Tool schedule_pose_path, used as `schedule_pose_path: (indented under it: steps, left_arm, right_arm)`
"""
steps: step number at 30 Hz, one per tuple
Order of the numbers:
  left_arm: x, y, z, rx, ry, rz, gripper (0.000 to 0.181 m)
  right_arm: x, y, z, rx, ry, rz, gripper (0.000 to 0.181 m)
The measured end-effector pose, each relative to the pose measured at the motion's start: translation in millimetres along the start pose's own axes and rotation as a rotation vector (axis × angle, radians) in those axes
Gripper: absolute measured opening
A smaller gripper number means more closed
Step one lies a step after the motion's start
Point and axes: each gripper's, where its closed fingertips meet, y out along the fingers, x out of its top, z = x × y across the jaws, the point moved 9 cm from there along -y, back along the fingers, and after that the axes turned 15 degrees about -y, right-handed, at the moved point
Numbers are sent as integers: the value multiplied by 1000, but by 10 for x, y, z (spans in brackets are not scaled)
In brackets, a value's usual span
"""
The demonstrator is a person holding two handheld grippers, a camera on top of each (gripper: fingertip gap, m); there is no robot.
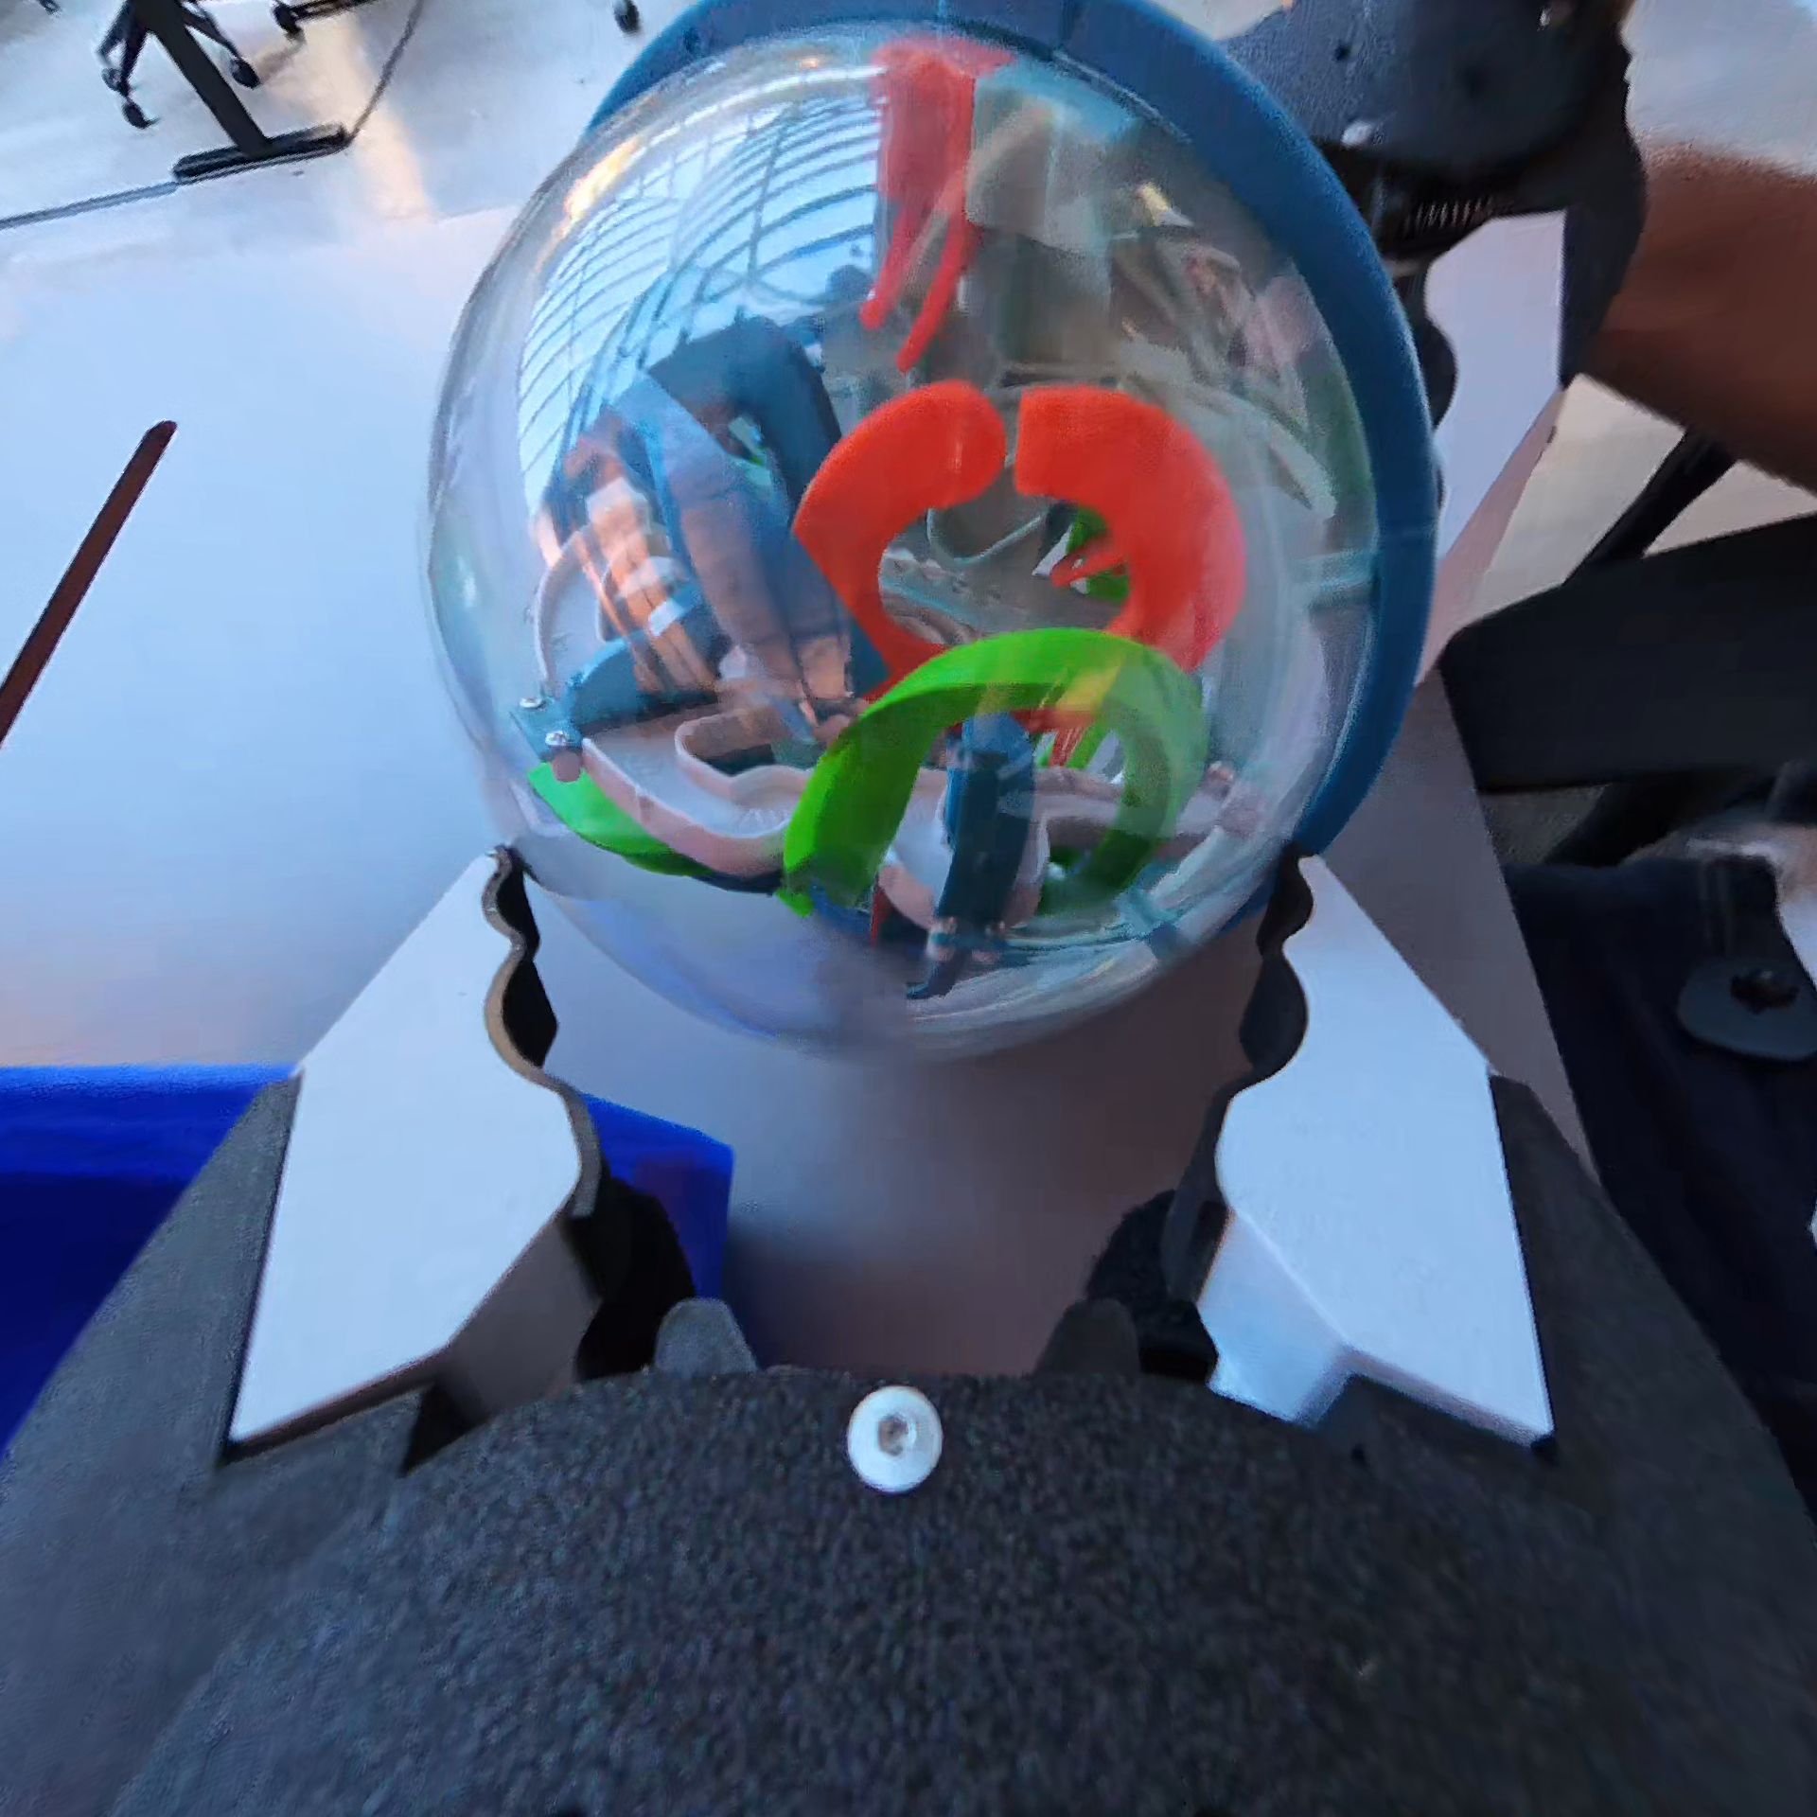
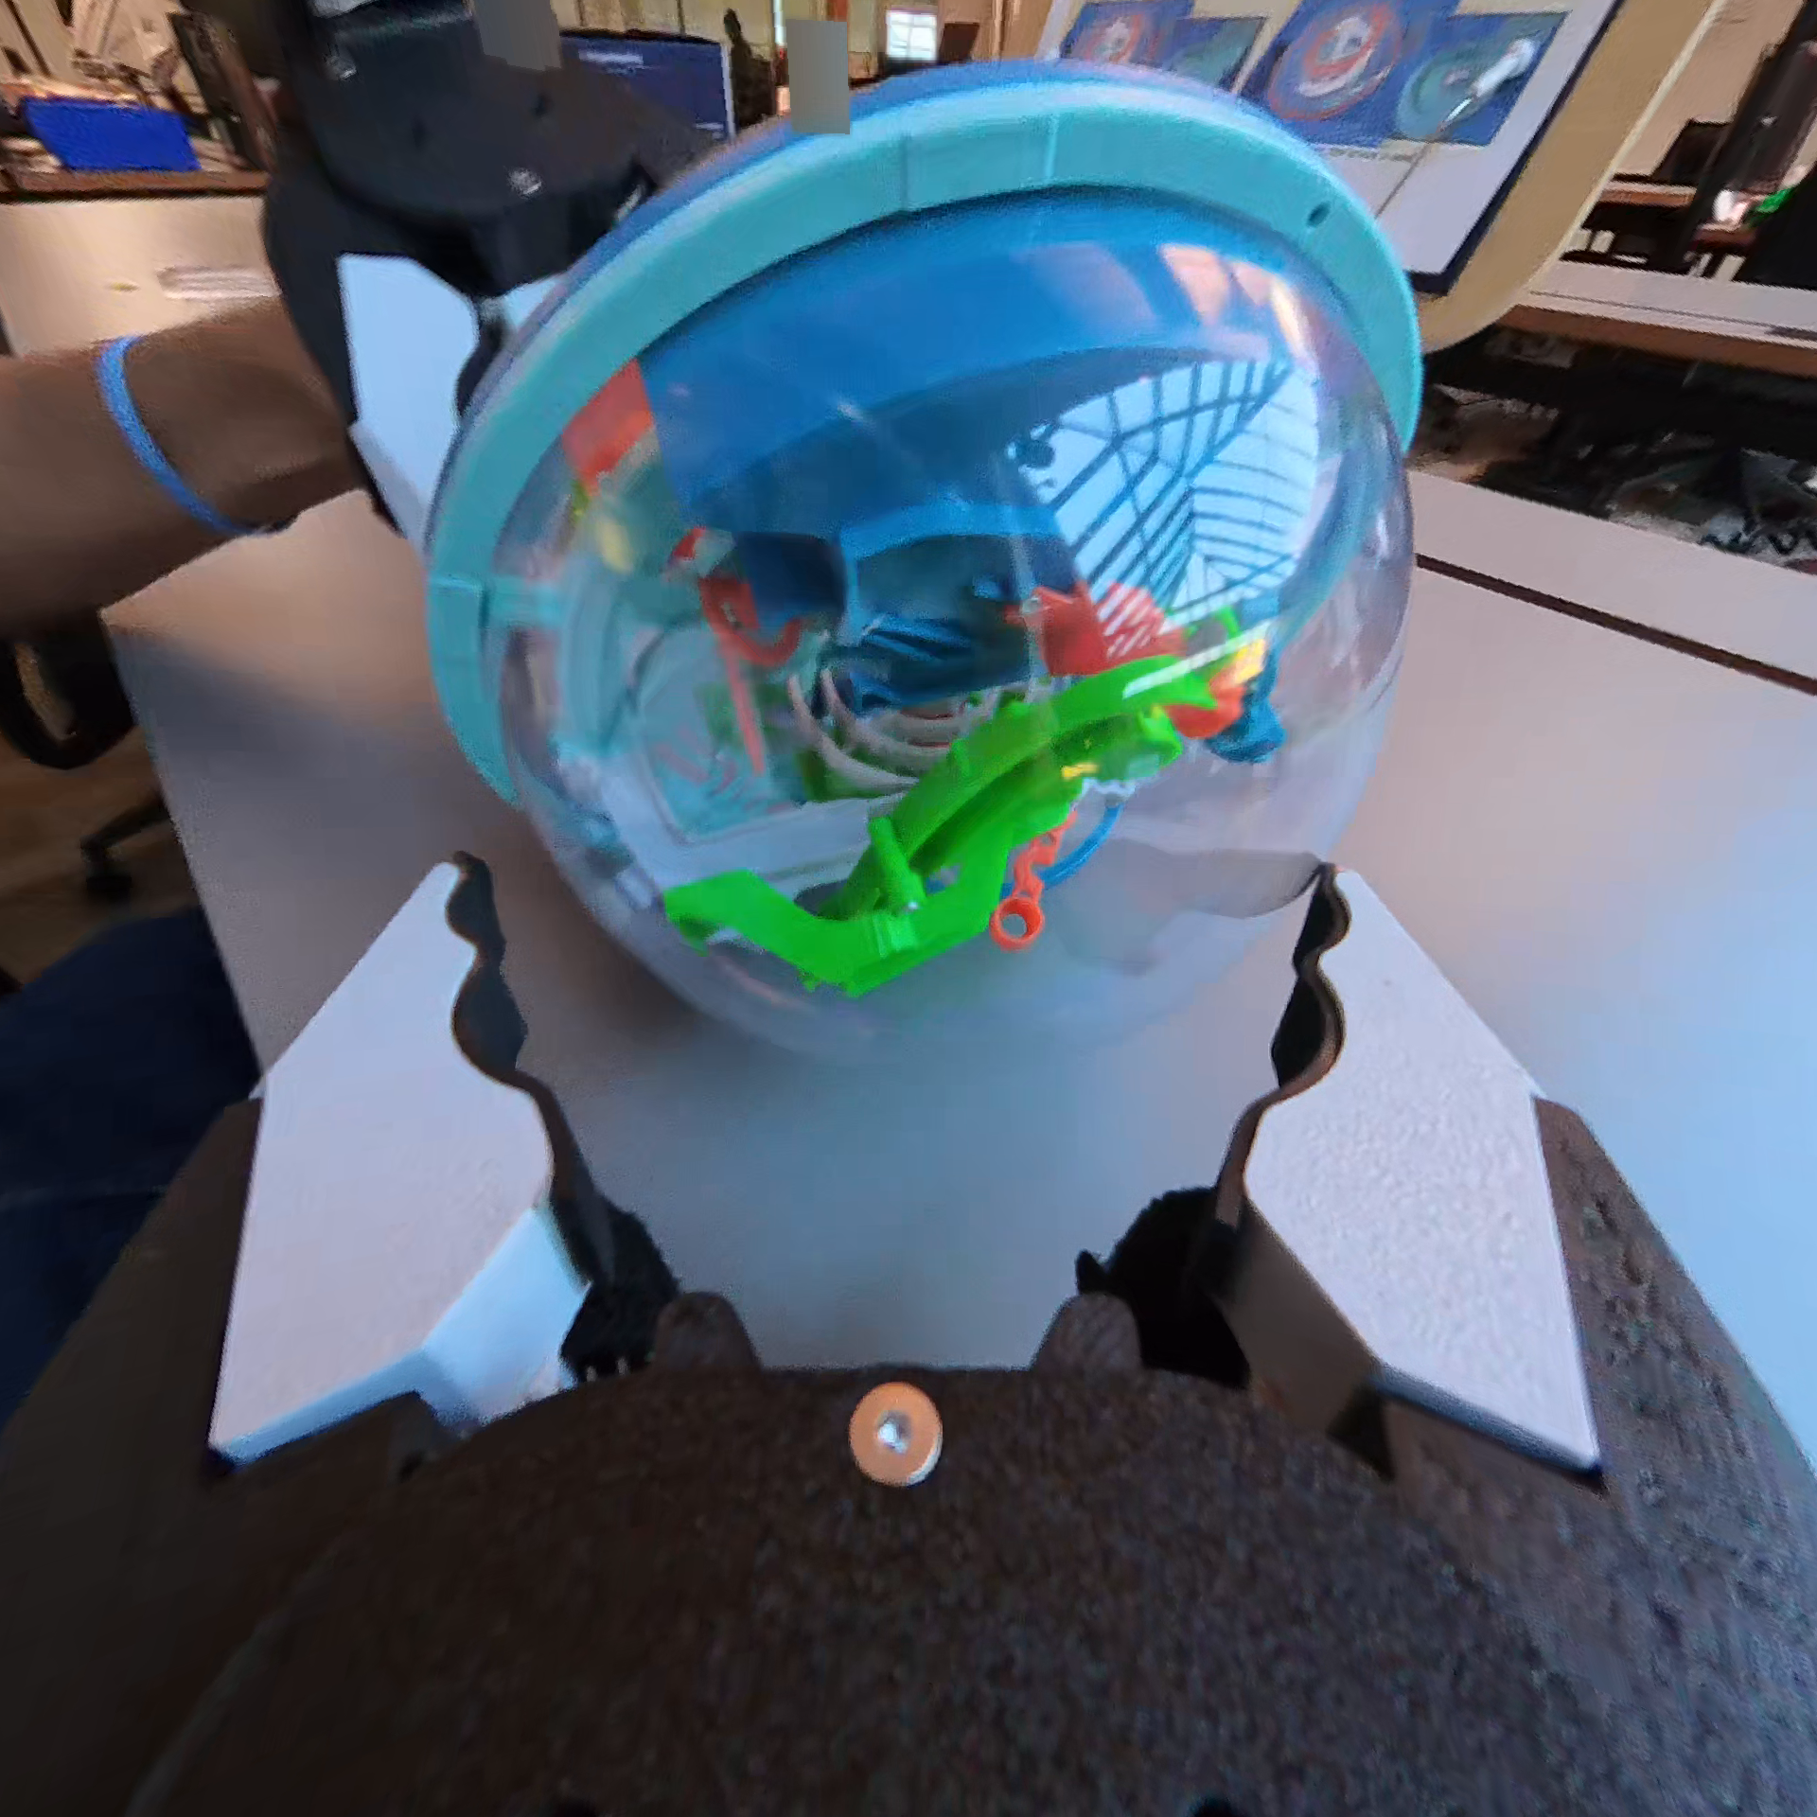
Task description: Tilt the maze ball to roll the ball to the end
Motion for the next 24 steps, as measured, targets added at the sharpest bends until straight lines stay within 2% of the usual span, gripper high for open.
schedule_pose_path:
  steps: [3, 6, 11, 12, 13, 15, 18, 24]
  left_arm:
    - [-137, -34, -90, -4, -61, -11, 137]
    - [-397, 64, -230, -32, -147, 8, 137]
    - [-618, 145, -498, -39, -172, 55, 149]
    - [-658, 149, -522, -60, -181, 61, 143]
    - [-695, 159, -539, -82, -190, 76, 136]
    - [-716, 168, -549, -97, -200, 102, 138]
    - [-717, 168, -544, -105, -209, 100, 140]
    - [-721, 131, -536, -136, -207, 95, 135]
  right_arm:
    - [141, -39, -28, 8, -10, -13, 148]
    - [353, -100, 44, 21, -7, -53, 148]
    - [629, -97, 184, 50, -44, -7, 145]
    - [663, -95, 185, 69, -28, 5, 145]
    - [681, -86, 182, 88, -11, 18, 143]
    - [665, -54, 172, 102, -10, 51, 147]
    - [641, -44, 157, 98, -5, 21, 145]
    - [586, -67, 111, 102, 28, -18, 145]
